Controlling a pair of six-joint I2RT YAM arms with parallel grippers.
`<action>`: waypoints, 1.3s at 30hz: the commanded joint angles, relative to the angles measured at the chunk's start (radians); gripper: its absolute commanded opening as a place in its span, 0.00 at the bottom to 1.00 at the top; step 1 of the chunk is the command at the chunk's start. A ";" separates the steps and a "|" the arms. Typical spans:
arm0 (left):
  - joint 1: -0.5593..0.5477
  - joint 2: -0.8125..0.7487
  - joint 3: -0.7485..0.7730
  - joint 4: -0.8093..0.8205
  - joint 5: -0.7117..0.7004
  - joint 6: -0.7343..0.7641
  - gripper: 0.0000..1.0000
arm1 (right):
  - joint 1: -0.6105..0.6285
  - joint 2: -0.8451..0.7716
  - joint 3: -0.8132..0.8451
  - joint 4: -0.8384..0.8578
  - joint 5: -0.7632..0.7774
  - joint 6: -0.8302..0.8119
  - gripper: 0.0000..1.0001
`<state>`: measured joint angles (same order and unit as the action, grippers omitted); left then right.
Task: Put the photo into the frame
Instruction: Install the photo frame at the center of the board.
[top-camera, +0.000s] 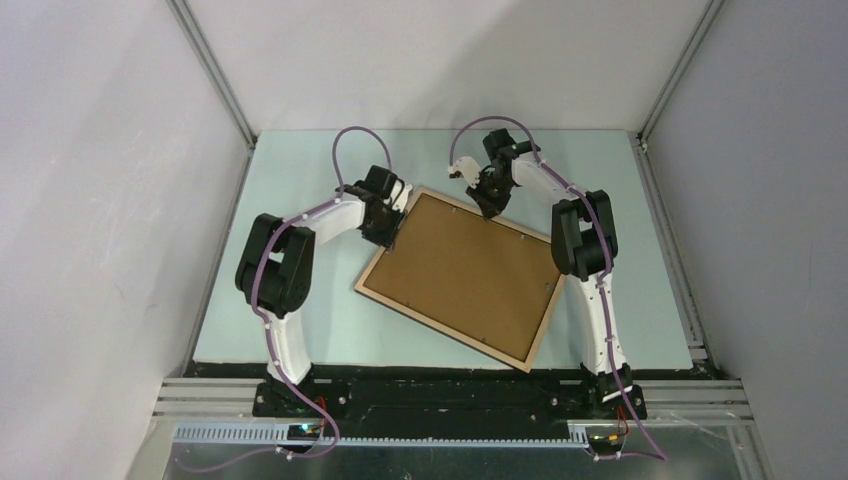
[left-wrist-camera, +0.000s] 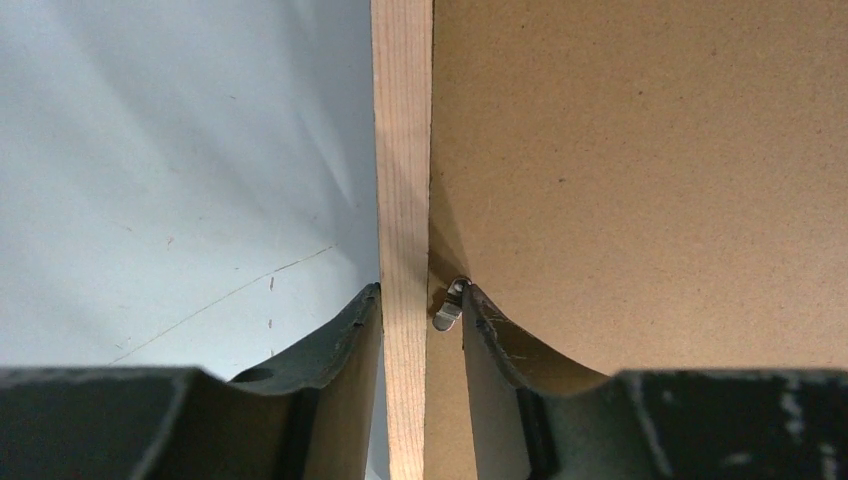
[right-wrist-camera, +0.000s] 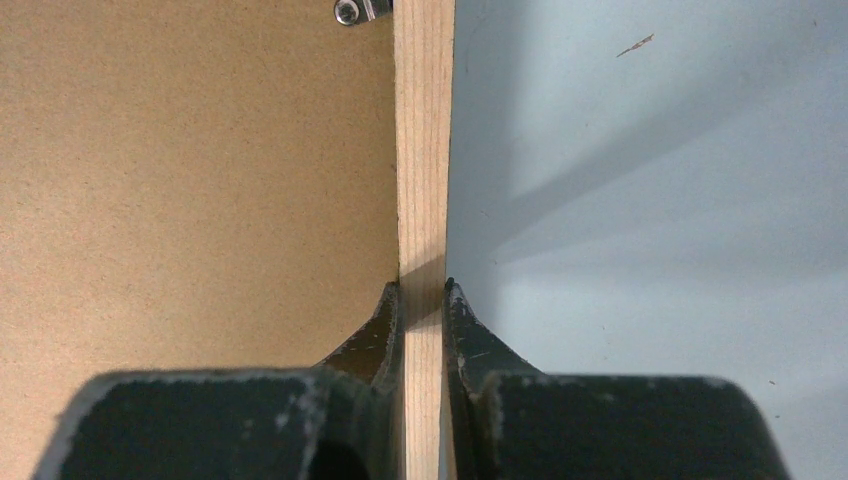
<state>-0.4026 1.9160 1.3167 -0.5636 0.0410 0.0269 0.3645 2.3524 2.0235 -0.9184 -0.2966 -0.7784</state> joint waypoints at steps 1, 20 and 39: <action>0.004 -0.010 -0.013 0.010 0.031 0.014 0.38 | 0.016 -0.005 -0.026 0.032 -0.039 0.025 0.00; 0.013 -0.041 -0.039 0.004 0.029 0.036 0.24 | 0.017 0.001 -0.030 0.029 -0.034 0.027 0.00; 0.046 -0.067 -0.033 -0.046 0.048 0.049 0.46 | 0.016 0.007 -0.041 0.032 -0.026 0.024 0.00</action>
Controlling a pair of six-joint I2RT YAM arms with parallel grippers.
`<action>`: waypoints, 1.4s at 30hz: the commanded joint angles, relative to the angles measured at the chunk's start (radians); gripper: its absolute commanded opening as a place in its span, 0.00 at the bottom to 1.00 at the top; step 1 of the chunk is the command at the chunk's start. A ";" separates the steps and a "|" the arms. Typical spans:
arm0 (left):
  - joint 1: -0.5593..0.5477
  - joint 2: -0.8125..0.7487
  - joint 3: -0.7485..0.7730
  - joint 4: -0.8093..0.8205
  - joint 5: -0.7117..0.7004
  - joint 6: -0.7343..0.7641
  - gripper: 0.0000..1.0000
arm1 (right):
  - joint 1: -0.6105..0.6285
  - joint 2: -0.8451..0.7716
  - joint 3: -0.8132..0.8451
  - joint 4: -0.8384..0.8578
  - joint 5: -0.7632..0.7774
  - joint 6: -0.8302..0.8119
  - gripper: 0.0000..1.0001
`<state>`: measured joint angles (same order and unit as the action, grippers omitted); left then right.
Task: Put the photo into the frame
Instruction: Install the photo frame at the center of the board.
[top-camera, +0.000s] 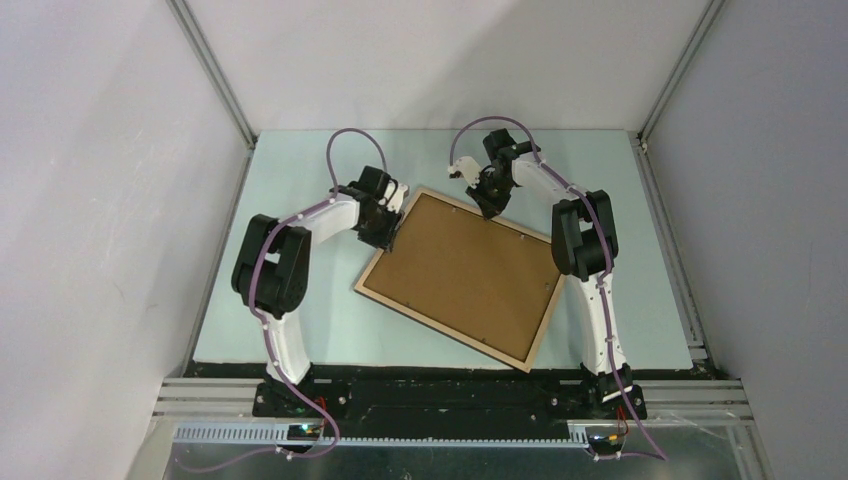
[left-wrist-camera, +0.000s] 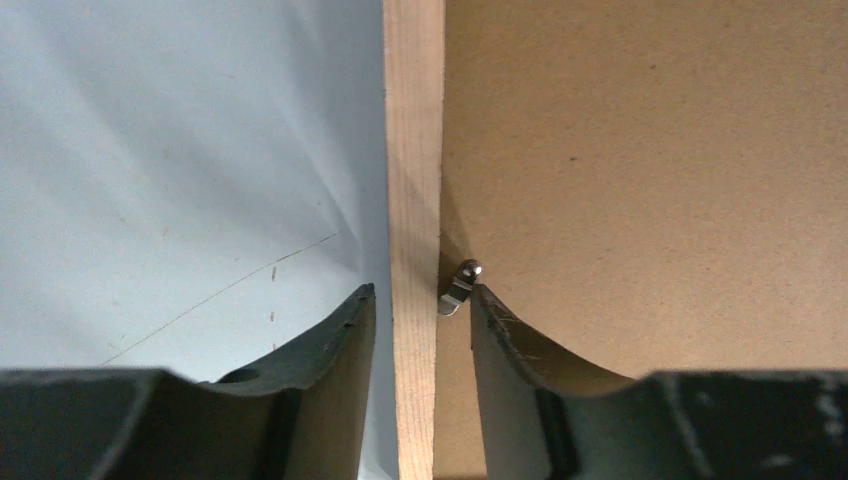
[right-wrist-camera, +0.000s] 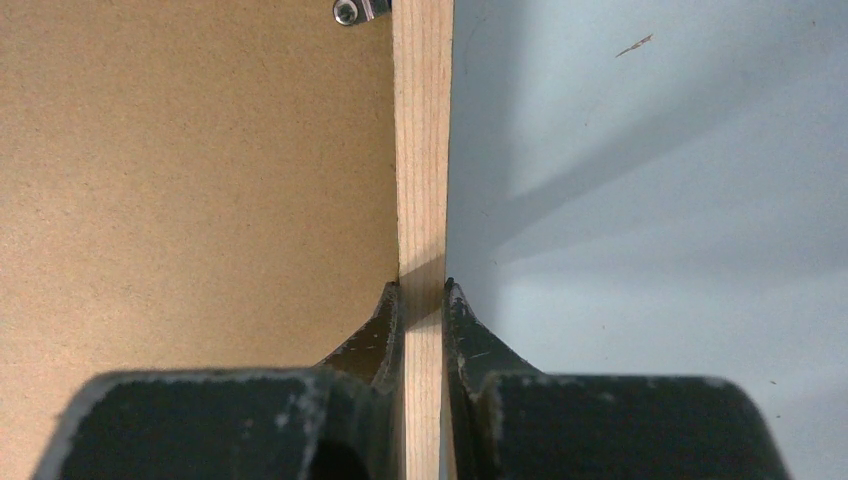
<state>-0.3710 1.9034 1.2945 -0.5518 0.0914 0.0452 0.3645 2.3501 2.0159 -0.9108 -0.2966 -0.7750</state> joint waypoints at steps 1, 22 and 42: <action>0.016 -0.058 -0.011 -0.058 -0.002 0.032 0.47 | 0.016 0.010 -0.033 0.023 -0.026 0.020 0.00; 0.042 -0.075 -0.001 -0.059 0.051 0.028 0.53 | 0.021 0.020 -0.035 0.020 -0.020 0.020 0.00; 0.059 -0.032 0.040 -0.059 0.072 0.015 0.50 | 0.031 0.025 -0.034 0.018 -0.009 0.018 0.00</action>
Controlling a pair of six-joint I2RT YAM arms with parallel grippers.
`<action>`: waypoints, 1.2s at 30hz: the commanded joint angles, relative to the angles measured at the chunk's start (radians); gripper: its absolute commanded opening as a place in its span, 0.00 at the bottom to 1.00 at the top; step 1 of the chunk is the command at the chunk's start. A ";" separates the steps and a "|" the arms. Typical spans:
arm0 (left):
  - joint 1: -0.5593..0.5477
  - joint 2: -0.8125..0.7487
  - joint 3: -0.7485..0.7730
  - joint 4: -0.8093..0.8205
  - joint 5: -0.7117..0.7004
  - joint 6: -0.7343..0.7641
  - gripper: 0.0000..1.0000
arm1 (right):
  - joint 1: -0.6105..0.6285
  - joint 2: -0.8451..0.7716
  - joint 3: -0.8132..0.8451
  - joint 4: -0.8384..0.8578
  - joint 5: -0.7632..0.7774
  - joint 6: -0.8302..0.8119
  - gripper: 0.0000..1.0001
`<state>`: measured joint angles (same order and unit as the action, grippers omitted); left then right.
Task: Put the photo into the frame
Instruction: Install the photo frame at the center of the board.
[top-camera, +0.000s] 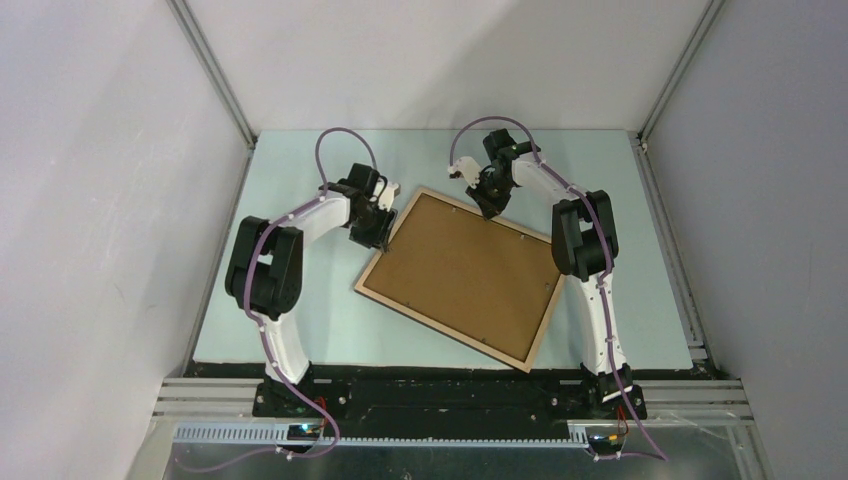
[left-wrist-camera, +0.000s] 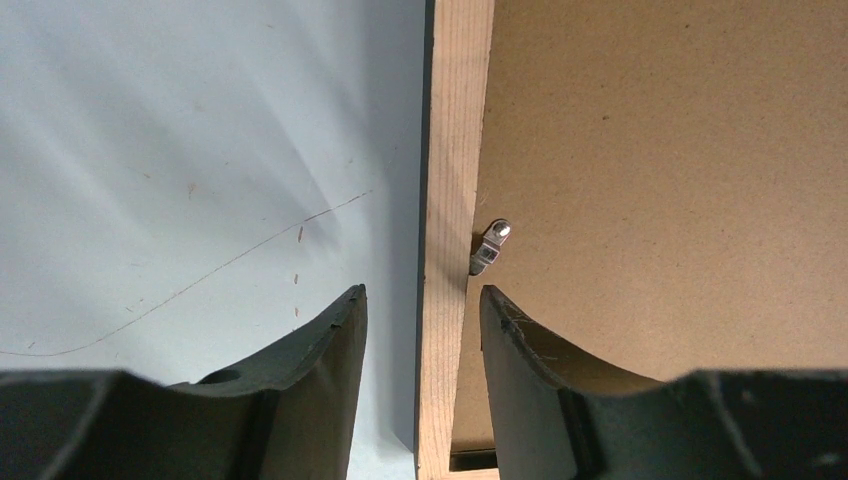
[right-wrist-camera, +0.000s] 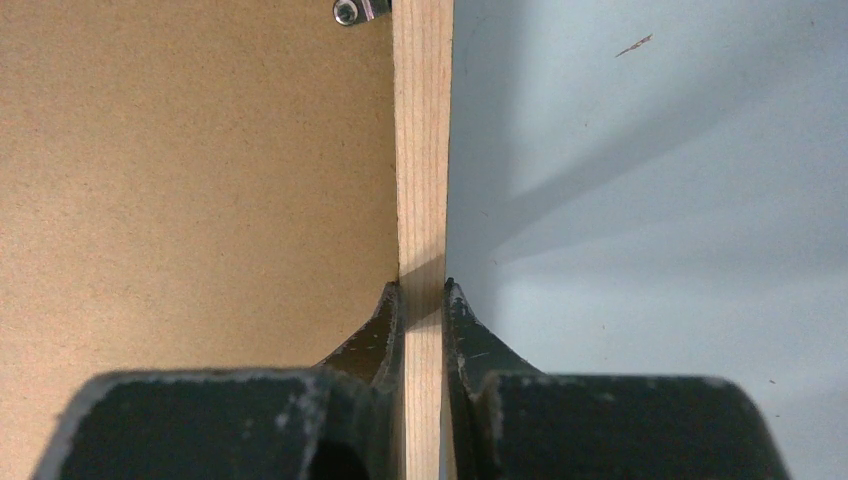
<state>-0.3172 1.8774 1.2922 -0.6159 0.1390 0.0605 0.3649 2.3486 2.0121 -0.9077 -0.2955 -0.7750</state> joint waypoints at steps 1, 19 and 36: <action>0.005 -0.004 0.044 0.005 0.023 0.000 0.50 | 0.030 0.026 -0.030 0.015 -0.009 0.019 0.00; -0.010 0.046 0.058 0.006 0.019 -0.002 0.49 | 0.031 0.029 -0.032 0.015 -0.005 0.020 0.00; -0.013 0.080 0.095 0.006 0.018 -0.003 0.33 | 0.034 0.034 -0.032 0.013 -0.004 0.018 0.00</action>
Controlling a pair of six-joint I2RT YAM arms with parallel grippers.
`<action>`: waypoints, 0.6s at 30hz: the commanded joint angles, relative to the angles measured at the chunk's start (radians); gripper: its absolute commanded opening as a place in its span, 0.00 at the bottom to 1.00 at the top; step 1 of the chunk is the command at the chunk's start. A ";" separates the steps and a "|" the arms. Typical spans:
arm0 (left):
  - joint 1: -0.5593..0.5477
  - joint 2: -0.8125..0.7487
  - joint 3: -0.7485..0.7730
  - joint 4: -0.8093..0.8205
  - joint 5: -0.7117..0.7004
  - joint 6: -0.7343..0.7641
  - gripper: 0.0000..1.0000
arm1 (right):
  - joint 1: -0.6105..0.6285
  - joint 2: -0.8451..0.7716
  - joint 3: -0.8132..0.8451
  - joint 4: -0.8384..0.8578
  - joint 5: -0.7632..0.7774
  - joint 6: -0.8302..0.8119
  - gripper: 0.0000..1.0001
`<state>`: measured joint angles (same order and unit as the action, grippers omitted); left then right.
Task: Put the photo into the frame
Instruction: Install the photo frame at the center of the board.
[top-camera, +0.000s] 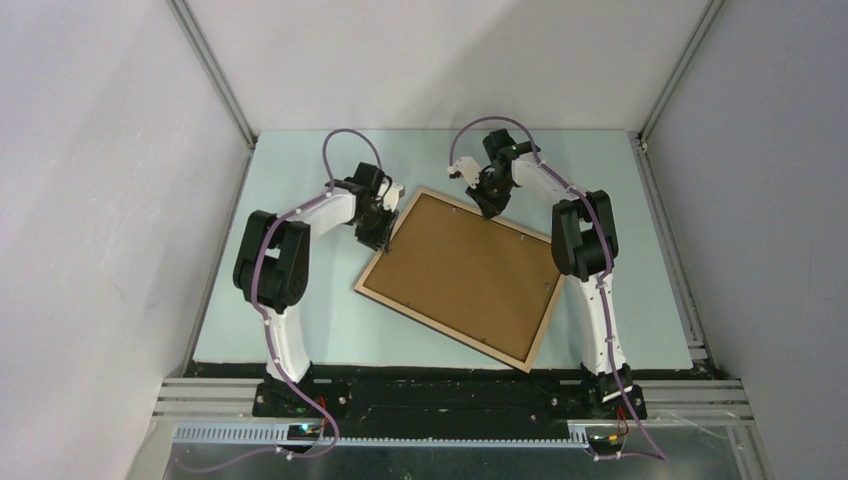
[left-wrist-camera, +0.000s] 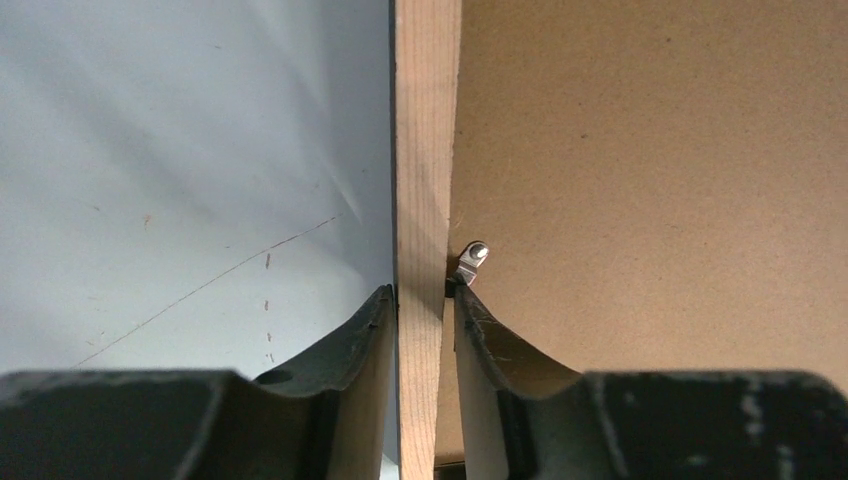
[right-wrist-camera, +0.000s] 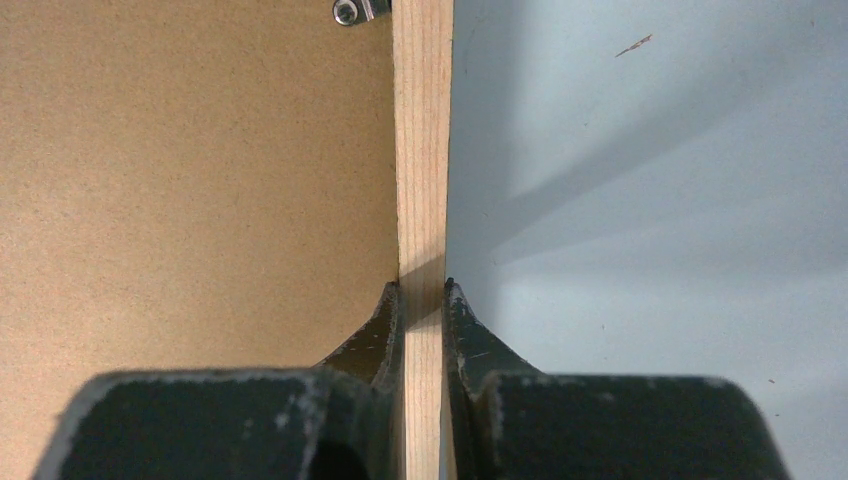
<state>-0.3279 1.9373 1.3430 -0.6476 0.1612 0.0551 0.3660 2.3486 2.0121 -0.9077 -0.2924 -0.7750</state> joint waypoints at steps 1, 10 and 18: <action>-0.002 0.021 0.045 0.038 -0.003 0.000 0.31 | 0.033 0.034 -0.032 0.013 -0.007 0.019 0.00; -0.002 0.056 0.047 0.037 -0.024 -0.047 0.15 | 0.036 0.037 -0.032 0.013 -0.004 0.019 0.00; -0.003 0.050 0.038 0.038 -0.027 -0.091 0.07 | 0.037 0.040 -0.033 0.012 -0.001 0.017 0.00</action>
<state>-0.3294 1.9572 1.3712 -0.6815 0.1612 0.0143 0.3698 2.3486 2.0121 -0.9077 -0.2817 -0.7742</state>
